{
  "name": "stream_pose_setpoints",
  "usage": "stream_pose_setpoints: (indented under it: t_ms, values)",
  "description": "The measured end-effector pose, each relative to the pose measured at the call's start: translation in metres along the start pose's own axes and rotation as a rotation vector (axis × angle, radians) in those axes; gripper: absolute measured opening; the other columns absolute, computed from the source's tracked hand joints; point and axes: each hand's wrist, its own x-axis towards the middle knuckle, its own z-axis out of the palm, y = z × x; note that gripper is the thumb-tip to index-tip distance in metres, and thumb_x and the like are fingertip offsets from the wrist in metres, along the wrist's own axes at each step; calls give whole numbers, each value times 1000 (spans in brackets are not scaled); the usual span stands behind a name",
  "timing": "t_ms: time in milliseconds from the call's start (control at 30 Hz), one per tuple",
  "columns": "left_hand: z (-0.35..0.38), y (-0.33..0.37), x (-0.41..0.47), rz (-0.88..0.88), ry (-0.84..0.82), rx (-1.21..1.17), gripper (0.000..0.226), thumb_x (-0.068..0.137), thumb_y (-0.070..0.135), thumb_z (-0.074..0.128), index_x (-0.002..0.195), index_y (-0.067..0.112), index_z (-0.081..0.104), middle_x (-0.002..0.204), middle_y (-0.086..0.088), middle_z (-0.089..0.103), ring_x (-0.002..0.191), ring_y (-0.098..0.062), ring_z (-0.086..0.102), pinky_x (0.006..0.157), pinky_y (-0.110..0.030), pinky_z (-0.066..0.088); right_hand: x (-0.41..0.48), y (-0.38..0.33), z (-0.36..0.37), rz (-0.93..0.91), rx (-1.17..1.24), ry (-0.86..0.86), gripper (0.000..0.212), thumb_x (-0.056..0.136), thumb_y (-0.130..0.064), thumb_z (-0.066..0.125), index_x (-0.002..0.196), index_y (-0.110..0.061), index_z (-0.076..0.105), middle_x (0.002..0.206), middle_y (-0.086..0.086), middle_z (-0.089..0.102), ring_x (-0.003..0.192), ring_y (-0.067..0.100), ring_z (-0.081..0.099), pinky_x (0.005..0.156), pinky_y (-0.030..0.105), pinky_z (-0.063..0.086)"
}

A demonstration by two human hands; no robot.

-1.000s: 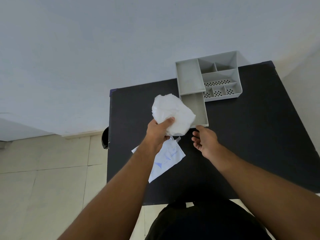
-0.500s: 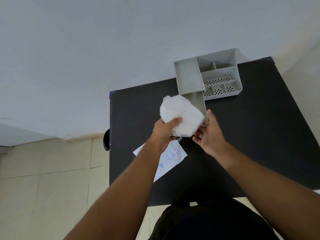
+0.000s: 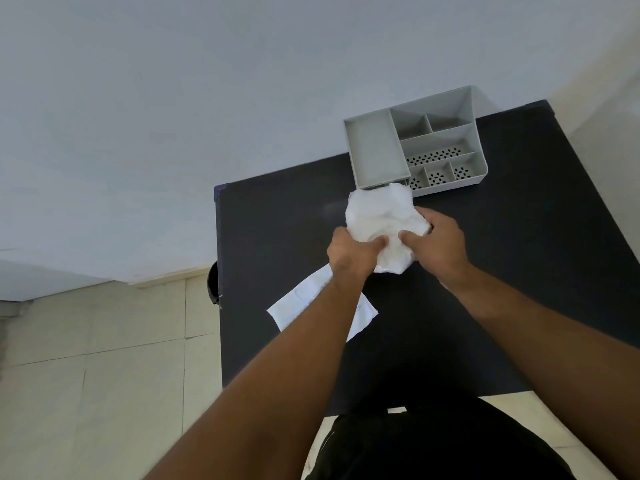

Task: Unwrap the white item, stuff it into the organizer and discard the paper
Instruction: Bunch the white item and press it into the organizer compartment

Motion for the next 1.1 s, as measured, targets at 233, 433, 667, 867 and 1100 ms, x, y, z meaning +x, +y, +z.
stream_pose_setpoints:
  t_ms: [233, 433, 667, 867, 1100]
  values:
    - [16, 6, 10, 78, 45, 123, 71, 78, 34, 84, 130, 19, 39, 121, -4, 58, 112, -26, 62, 88, -36, 55, 15, 6, 10, -141, -396, 6, 53, 88, -14, 65, 140, -19, 56, 110, 13, 59, 101, 27, 59, 86, 37, 49]
    - [32, 10, 18, 219, 70, 382, 74, 82, 35, 80, 142, 13, 42, 130, -9, 47, 114, -30, 59, 92, -39, 50, 27, 10, 14, -173, -540, -15, 48, 92, -14, 61, 140, -17, 55, 111, 15, 56, 102, 32, 61, 80, 32, 43]
    - [41, 15, 28, 251, 116, 403, 81, 82, 33, 81, 147, 14, 35, 133, -10, 45, 114, -30, 59, 92, -39, 54, 40, 10, 13, -234, -541, 9, 41, 97, -14, 59, 137, -15, 58, 119, 15, 58, 105, 30, 62, 84, 30, 41]
    - [39, 17, 41, 266, 158, 448, 83, 83, 39, 79, 147, 17, 32, 134, -11, 50, 117, -31, 57, 93, -40, 51, 54, 10, 17, -268, -529, 28, 35, 95, -18, 62, 130, -18, 62, 118, 12, 61, 103, 28, 63, 90, 38, 48]
    - [39, -8, 29, 399, 214, 359, 71, 92, 52, 59, 149, 17, 34, 139, -6, 46, 123, -26, 51, 97, -43, 50, 39, 21, 11, -277, -375, 107, 43, 93, -34, 65, 132, -17, 59, 120, 9, 59, 101, 20, 60, 82, 28, 45]
